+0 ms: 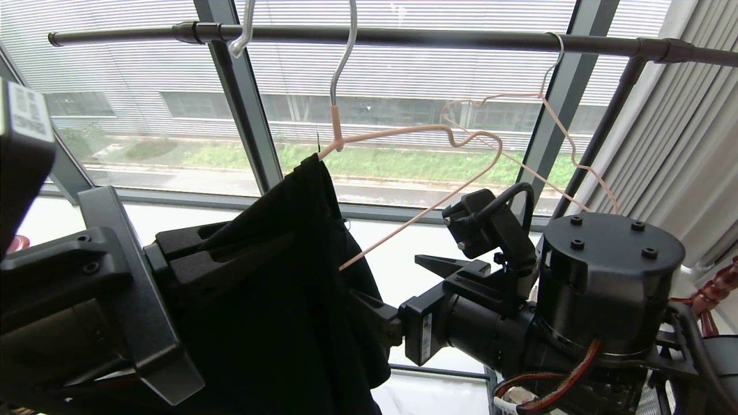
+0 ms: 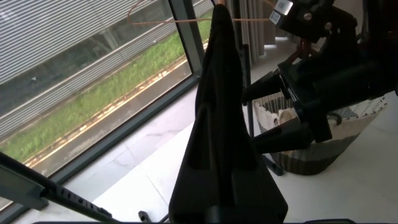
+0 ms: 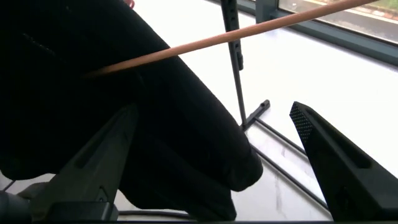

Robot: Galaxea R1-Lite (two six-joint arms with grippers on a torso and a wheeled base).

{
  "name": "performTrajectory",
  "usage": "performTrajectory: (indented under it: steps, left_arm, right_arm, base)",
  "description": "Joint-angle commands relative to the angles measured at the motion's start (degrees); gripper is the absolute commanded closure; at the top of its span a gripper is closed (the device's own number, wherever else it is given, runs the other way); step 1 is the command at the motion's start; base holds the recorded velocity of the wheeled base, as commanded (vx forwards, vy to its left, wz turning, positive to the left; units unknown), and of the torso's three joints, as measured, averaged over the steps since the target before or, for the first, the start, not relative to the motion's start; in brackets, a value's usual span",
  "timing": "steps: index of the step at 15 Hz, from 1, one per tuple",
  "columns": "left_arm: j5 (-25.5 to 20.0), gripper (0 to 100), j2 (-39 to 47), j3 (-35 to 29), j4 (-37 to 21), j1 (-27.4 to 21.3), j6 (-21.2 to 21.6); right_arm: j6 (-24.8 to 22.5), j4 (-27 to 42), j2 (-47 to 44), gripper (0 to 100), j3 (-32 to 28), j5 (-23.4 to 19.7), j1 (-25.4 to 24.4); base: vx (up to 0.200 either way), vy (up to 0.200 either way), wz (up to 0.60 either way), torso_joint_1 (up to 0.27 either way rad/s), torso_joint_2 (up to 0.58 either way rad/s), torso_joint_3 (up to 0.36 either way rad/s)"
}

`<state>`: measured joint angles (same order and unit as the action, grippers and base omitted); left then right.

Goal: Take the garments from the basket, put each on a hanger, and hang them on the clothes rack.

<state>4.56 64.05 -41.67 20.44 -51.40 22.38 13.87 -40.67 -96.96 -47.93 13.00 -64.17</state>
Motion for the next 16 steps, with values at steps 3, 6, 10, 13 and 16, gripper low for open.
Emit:
performTrajectory:
  steps: [3, 6, 10, 13, 16]
  left_arm:
    - [0.0, 100, 0.1, 0.0, 0.0, -0.1, 0.2]
    - [-0.1, 100, 0.4, -0.1, 0.0, -1.6, 0.2]
    - [-0.1, 100, 1.6, -1.8, 0.0, -1.7, 0.2]
    - [0.1, 100, 2.2, -1.9, 0.0, -1.7, 0.1]
    - [0.3, 100, 2.1, -1.9, 0.0, -1.6, 0.1]
  right_arm:
    - [-0.2, 0.0, 1.3, 0, -1.3, -0.2, 3.8]
    - [-1.3, 0.0, -0.5, 0, -3.9, -0.5, 2.9]
    - [-1.2, 0.1, -2.9, 0, -3.5, -0.5, -1.9]
    - [-1.3, 0.0, -3.6, 0, -3.5, -0.5, -3.9]
    - [-1.4, 0.1, -4.9, 0, -3.5, -0.3, -3.7]
  base:
    - [0.000, 0.000, 0.00, 0.000, 0.00, 0.000]
    - [0.000, 0.000, 0.00, 0.000, 0.00, 0.000]
    - [0.000, 0.000, 0.00, 0.000, 0.00, 0.000]
    - [0.000, 0.000, 0.00, 0.000, 0.00, 0.000]
    - [0.000, 0.000, 0.00, 0.000, 0.00, 0.000]
